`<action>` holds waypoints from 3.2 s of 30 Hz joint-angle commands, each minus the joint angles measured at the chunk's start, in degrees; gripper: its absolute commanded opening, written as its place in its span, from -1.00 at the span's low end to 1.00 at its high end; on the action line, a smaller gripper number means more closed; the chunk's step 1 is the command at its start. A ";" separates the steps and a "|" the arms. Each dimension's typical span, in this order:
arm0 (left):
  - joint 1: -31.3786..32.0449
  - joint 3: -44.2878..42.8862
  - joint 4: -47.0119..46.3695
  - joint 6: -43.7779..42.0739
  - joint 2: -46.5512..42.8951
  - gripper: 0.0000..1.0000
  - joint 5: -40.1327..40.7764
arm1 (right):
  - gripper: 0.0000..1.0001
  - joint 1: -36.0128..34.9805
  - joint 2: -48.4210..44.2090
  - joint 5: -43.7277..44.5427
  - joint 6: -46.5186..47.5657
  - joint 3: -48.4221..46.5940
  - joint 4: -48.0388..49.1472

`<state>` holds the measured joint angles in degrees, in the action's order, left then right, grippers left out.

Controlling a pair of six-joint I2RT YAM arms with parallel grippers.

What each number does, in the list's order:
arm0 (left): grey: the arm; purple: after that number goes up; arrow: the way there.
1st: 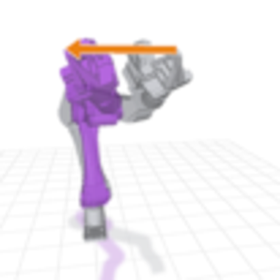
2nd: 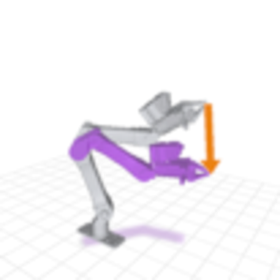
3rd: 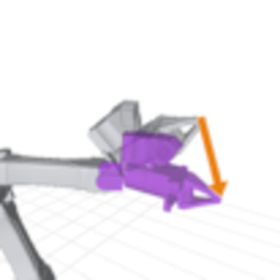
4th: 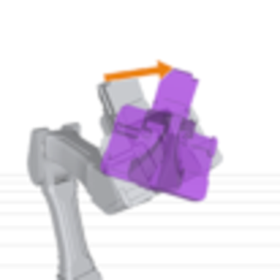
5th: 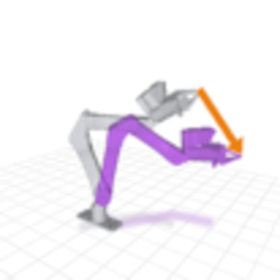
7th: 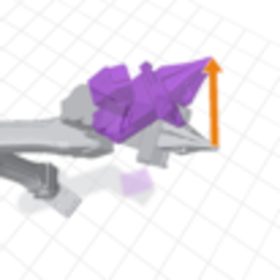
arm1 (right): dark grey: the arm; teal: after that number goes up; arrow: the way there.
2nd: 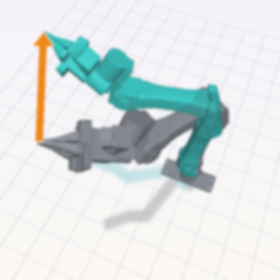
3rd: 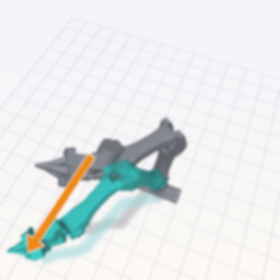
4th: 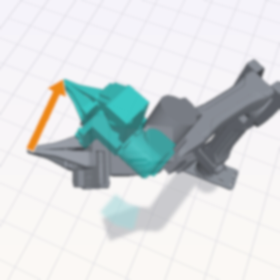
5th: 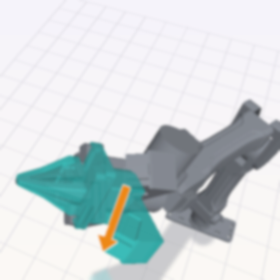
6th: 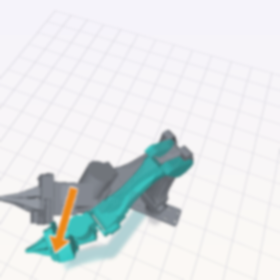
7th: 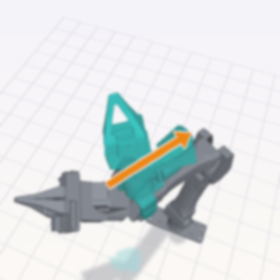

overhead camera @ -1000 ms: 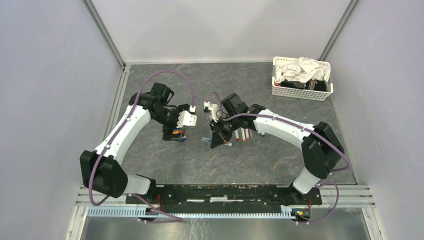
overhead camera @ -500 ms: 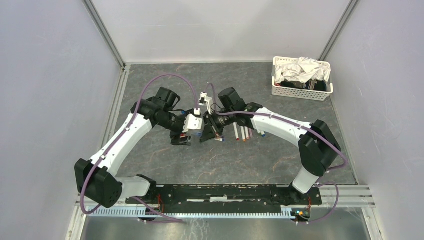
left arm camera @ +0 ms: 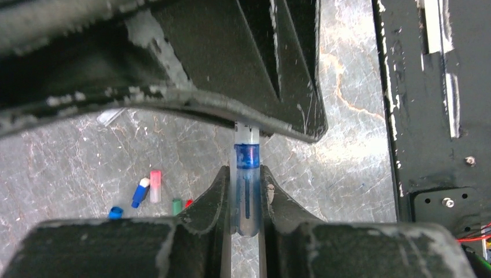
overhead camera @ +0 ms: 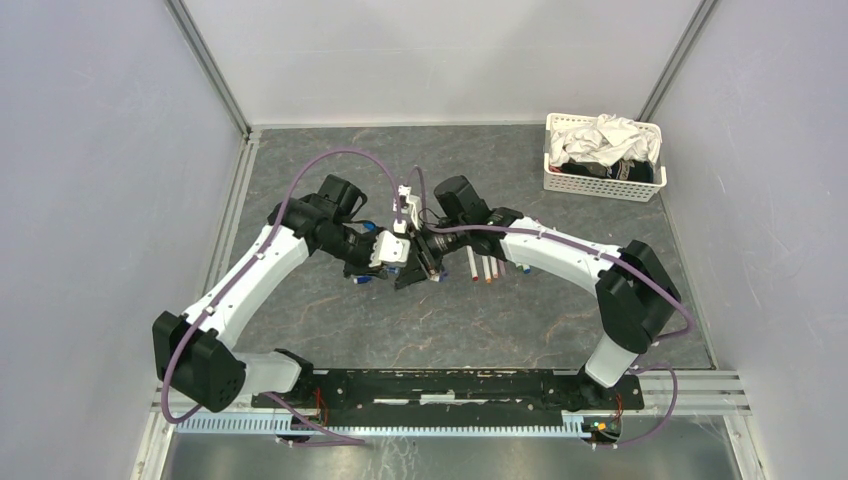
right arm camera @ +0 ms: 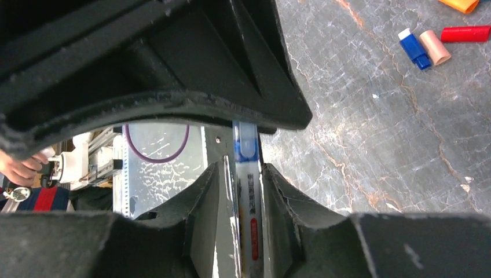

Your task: Open the pen caps

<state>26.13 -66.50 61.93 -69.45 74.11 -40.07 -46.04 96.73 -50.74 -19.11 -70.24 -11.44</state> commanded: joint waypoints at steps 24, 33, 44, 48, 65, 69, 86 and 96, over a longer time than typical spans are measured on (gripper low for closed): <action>1.47 -0.76 0.21 -10.91 -3.43 -0.81 9.46 | -1.00 2.84 5.03 -7.76 -4.88 -3.00 1.94; 1.96 -7.05 6.46 -11.33 -3.11 0.30 6.92 | -1.00 1.63 5.00 -4.99 -0.40 -7.92 -4.06; 4.27 -4.94 4.93 -13.09 -3.97 0.02 10.06 | -1.00 0.95 5.22 -5.23 0.04 -9.07 -4.82; 4.37 -3.86 4.56 -13.79 -3.88 -0.04 12.58 | -1.00 0.93 4.86 -5.18 0.04 -8.69 -4.68; 4.96 -2.59 1.25 -13.22 -5.89 -0.90 12.51 | -0.97 0.82 5.81 -5.51 -4.60 -8.14 -0.13; 5.03 -1.80 1.26 -14.33 -6.50 -0.96 12.76 | -0.44 0.54 6.74 -6.09 -8.68 -7.89 3.48; 5.63 1.00 -2.30 -18.90 -10.59 -0.96 11.60 | -0.49 -0.45 15.49 -11.48 -17.16 -15.01 9.41; 5.77 -0.12 -2.86 -16.86 -10.43 -0.95 9.64 | -1.00 -0.37 17.34 -10.11 -23.63 -15.76 19.21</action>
<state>30.57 -64.77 61.98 -85.49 64.66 -22.55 -46.30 112.73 -66.46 -39.51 -82.83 -0.84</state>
